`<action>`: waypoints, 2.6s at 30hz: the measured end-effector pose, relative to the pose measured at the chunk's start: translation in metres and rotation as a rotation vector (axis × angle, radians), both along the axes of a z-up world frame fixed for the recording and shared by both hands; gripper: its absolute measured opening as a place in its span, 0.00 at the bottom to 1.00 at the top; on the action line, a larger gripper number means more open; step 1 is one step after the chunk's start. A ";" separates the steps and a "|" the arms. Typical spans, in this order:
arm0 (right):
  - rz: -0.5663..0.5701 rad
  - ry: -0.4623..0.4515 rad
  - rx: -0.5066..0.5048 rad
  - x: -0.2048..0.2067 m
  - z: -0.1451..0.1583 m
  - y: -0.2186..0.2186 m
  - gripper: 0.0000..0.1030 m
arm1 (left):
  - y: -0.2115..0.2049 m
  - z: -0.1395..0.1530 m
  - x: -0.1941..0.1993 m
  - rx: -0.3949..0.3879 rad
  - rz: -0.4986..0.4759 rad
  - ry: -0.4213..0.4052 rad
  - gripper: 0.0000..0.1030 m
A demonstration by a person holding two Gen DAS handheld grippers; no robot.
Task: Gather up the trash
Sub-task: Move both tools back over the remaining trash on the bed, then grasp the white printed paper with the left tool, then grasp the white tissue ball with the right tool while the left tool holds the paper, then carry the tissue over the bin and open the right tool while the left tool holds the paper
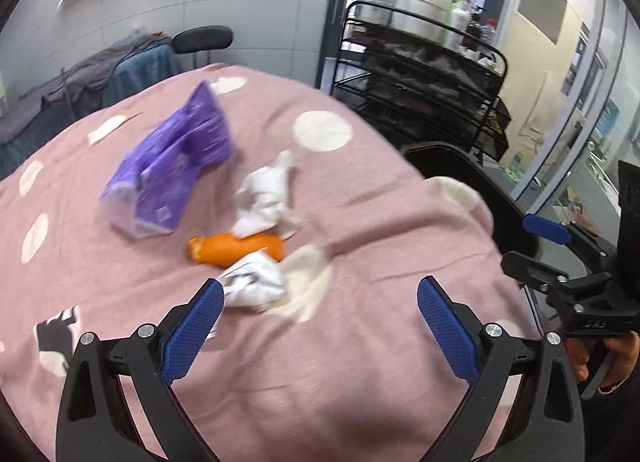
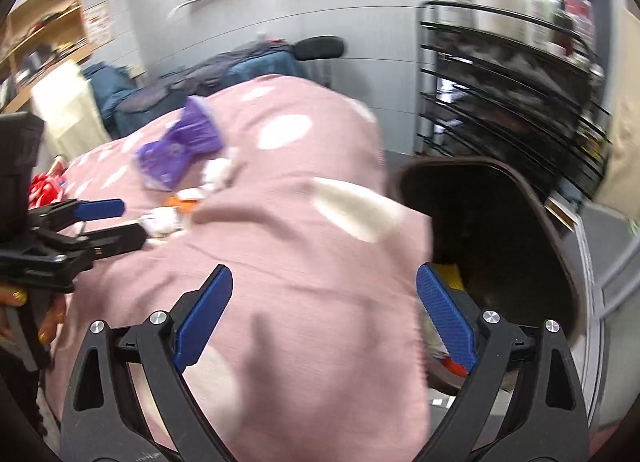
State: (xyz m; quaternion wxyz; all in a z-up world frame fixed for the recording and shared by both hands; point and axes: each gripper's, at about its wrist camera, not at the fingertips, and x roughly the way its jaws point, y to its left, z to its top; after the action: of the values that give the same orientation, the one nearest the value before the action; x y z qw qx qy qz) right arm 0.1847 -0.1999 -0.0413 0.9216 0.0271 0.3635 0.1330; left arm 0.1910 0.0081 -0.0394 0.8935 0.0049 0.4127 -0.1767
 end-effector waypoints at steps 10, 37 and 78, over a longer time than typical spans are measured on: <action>0.121 0.011 0.018 0.013 0.012 0.053 0.92 | 0.026 -0.021 0.026 0.085 0.022 0.087 0.81; 0.213 0.172 0.012 0.101 0.002 0.142 0.88 | 0.063 -0.005 0.003 0.039 0.140 -0.028 0.40; 0.075 0.061 0.003 0.073 0.031 0.069 0.23 | -0.003 0.006 -0.014 0.025 0.022 -0.081 0.40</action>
State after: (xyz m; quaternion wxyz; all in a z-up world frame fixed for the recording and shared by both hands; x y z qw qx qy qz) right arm 0.2580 -0.1308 -0.0105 0.9045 0.0190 0.3921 0.1669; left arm 0.1768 0.0050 -0.0339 0.9113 0.0185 0.3783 -0.1615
